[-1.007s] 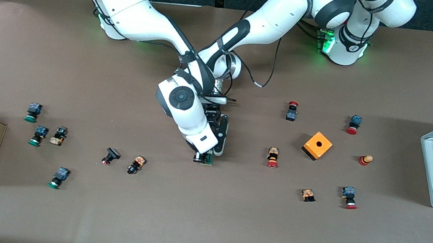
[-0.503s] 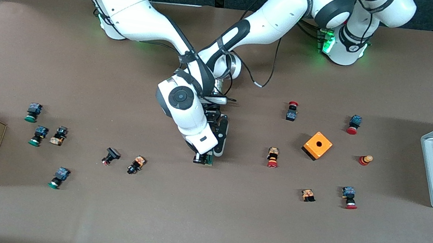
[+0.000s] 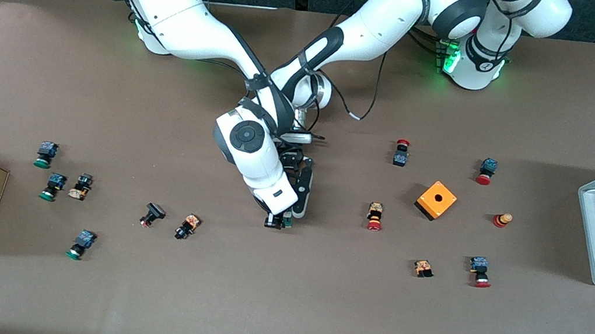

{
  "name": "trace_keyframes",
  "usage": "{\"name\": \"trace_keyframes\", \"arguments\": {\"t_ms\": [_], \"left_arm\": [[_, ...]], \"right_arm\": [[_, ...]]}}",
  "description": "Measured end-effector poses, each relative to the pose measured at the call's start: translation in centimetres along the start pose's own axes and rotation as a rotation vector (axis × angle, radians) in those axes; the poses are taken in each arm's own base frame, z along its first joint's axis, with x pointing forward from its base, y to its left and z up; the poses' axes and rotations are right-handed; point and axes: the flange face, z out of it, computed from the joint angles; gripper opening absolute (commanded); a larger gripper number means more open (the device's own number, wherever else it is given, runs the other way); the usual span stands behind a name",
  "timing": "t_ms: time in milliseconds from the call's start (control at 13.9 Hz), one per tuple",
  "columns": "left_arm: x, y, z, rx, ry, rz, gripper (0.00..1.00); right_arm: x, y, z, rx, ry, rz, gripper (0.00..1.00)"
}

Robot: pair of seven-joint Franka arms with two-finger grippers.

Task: Close load switch with both arms
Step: 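Push the white lever toward the switch contacts with the right gripper, then press the lever fully closed and open the right gripper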

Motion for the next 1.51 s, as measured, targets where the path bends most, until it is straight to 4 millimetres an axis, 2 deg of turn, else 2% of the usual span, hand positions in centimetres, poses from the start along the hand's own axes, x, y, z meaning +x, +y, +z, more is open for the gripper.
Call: {"name": "trace_keyframes", "arguments": {"t_ms": [1510], "left_arm": [[0.0, 0.0, 0.0, 0.0, 0.0, 0.0, 0.38]], "right_arm": [[-0.2, 0.5, 1.8, -0.011, 0.001, 0.003, 0.49]]}}
